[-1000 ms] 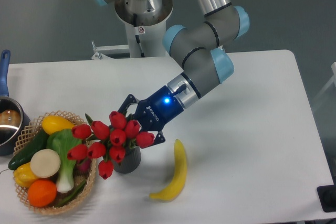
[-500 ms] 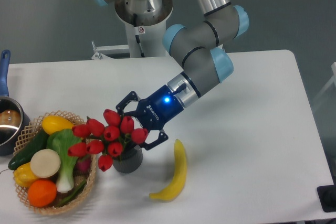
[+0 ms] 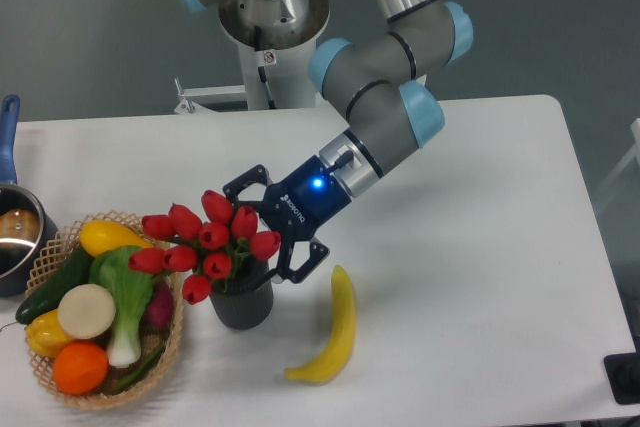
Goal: Insert the flowers into the vase
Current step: 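Open the gripper to release the tulips in the vase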
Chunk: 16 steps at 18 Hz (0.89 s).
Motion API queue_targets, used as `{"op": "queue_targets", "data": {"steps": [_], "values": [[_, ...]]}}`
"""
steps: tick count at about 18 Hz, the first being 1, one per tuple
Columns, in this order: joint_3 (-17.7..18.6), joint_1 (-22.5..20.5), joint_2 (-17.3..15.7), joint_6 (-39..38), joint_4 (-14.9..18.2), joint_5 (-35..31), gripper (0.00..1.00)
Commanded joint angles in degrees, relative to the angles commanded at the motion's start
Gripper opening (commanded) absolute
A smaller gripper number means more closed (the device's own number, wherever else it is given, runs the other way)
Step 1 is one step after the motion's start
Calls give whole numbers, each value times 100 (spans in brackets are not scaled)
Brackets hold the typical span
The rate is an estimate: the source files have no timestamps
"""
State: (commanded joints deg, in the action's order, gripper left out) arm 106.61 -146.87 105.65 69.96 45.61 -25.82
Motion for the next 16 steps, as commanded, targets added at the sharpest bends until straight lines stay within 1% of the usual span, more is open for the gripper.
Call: {"op": "queue_targets", "data": {"steps": [3, 6, 9, 10, 14, 16], "values": [[0, 0, -343, -35, 26, -361, 100], [17, 0, -598, -35, 35, -660, 100], [88, 26, -888, -44, 79, -1248, 100], [88, 35, -993, -44, 149, -1537, 100], [35, 26, -1178, -131, 237, -1724, 100], [-26, 9, -1292, -149, 237, -2188, 100]]}}
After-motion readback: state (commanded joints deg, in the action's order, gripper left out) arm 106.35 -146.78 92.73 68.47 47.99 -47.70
